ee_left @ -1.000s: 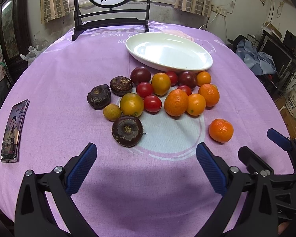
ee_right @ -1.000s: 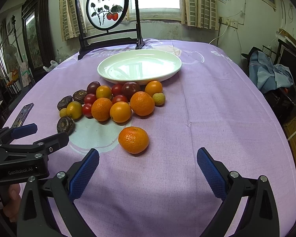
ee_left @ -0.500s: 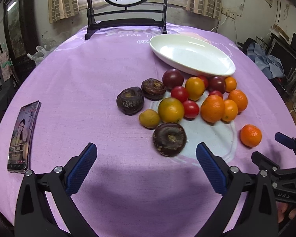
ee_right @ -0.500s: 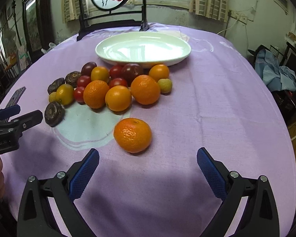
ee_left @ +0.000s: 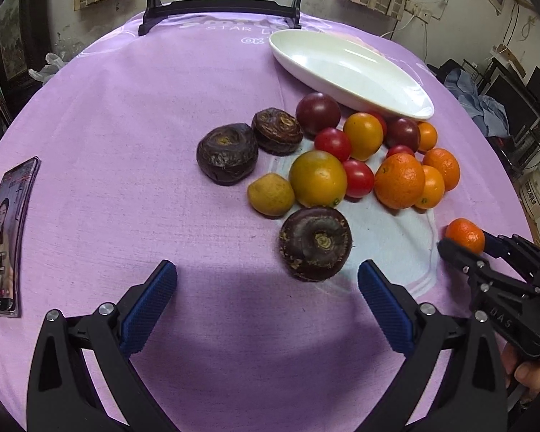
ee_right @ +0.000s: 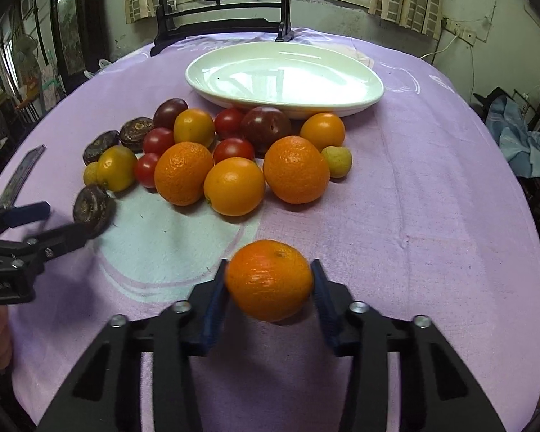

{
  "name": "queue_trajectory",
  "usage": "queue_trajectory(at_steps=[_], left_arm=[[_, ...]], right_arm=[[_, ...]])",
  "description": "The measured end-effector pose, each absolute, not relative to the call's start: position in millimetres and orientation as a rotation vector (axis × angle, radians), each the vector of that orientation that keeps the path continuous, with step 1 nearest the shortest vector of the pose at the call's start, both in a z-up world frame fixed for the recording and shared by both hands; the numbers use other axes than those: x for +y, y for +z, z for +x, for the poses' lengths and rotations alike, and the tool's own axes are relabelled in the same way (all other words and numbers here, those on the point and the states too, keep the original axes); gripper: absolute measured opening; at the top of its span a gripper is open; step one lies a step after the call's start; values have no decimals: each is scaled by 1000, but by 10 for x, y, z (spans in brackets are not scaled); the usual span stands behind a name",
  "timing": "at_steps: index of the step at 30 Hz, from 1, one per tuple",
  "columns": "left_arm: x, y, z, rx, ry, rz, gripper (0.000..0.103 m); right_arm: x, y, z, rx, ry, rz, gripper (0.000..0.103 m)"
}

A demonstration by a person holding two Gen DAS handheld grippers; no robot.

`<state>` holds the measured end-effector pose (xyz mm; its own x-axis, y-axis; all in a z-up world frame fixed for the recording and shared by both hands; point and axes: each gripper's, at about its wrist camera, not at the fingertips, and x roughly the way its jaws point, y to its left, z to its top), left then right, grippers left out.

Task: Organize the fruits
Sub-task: 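Grasp the tangerine with the right gripper while the left gripper grasps a dark brown fruit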

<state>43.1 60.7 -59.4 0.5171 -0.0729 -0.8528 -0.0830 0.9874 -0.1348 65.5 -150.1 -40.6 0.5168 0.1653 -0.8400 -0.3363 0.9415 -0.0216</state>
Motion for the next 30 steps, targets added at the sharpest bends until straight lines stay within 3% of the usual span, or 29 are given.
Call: queue_trajectory(at_steps=[19, 20, 22, 23, 24, 30], left_arm=[[279, -669, 591, 1068, 30, -70, 97], [236, -668, 588, 1062, 24, -48, 94], [177, -638, 553, 1031, 6, -21, 74], [158, -614, 545, 1019, 4, -12, 55], [148, -596, 540, 1011, 10, -3, 43], [140, -561, 442, 1013, -27, -3, 43]], right_arm=[[-1841, -349, 348, 936, 397, -65, 43], [-1847, -351, 334, 936, 399, -63, 43], [-1853, -353, 322, 937, 405, -61, 43], [-1856, -350, 313, 937, 407, -62, 43], [-1854, -348, 310, 935, 408, -64, 43], [-1841, -343, 289, 930, 409, -74, 43]])
